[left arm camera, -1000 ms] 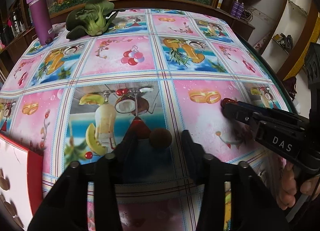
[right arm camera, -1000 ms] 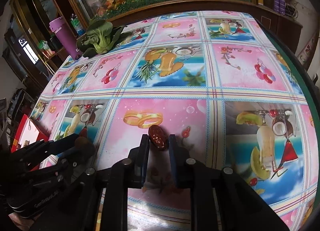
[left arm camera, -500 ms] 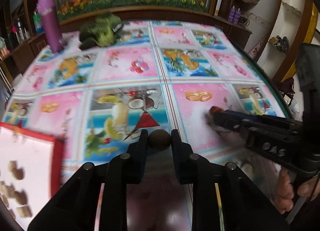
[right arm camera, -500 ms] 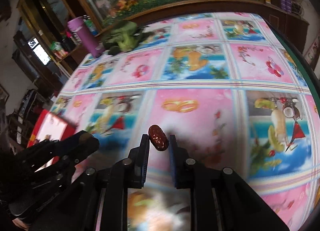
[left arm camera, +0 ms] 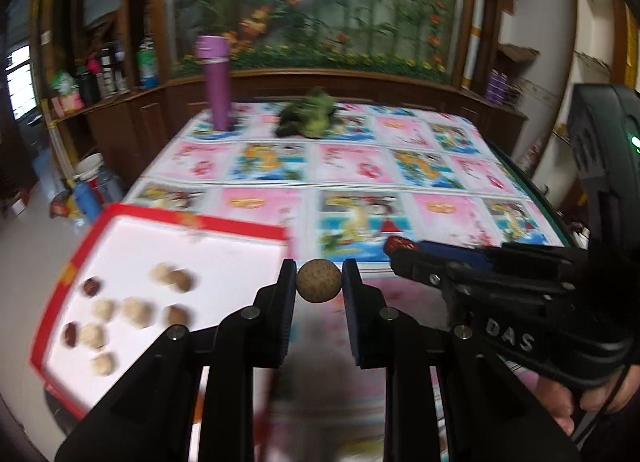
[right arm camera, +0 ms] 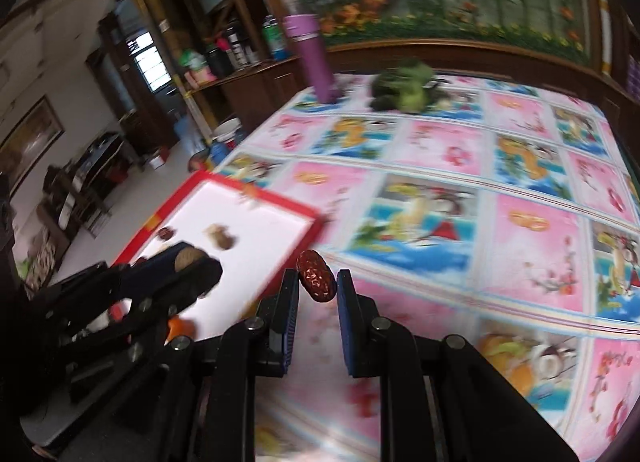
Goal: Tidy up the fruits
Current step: 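Grasp a brown round fruit with the left gripper while the right grasps a red date, then carry the brown fruit and red date over the tray, lower them and open both grippers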
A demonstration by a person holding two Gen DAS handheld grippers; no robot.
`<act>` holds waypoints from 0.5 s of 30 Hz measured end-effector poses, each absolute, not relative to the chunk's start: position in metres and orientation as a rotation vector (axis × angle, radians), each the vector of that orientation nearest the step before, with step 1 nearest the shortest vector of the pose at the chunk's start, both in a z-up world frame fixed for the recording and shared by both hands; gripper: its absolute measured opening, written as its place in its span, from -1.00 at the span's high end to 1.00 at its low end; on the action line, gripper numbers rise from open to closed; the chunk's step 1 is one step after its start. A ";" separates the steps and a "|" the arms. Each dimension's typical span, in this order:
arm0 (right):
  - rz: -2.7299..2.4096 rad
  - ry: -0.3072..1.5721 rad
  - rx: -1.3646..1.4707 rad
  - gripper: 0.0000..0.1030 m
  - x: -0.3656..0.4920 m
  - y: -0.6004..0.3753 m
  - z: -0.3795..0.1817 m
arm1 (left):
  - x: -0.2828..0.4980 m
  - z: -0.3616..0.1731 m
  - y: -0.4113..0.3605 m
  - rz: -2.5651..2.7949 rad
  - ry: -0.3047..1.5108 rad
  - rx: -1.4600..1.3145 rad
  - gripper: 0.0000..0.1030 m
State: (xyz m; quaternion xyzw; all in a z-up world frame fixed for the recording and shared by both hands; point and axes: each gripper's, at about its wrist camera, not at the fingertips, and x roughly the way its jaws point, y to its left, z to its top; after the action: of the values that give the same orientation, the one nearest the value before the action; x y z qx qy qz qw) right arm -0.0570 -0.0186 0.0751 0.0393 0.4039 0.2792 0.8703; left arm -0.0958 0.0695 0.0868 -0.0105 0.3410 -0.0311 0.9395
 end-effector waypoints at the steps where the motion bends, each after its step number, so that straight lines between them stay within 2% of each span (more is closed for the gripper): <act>1: 0.594 0.843 0.070 0.66 -0.061 -0.009 0.076 | -0.100 0.087 0.080 -0.041 0.691 -0.027 0.52; 8: 0.637 0.833 0.020 0.66 -0.081 0.042 0.082 | -0.130 0.088 0.146 0.106 0.652 -0.073 0.52; 15: 0.650 0.848 -0.004 0.66 -0.088 0.073 0.075 | -0.146 0.082 0.180 0.163 0.637 -0.097 0.52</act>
State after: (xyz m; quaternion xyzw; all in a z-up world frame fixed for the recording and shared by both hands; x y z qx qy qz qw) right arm -0.0883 0.0732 0.0754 -0.0018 0.4041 0.3096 0.8608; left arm -0.1459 0.1797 0.0817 -0.0474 0.3126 0.0799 0.9453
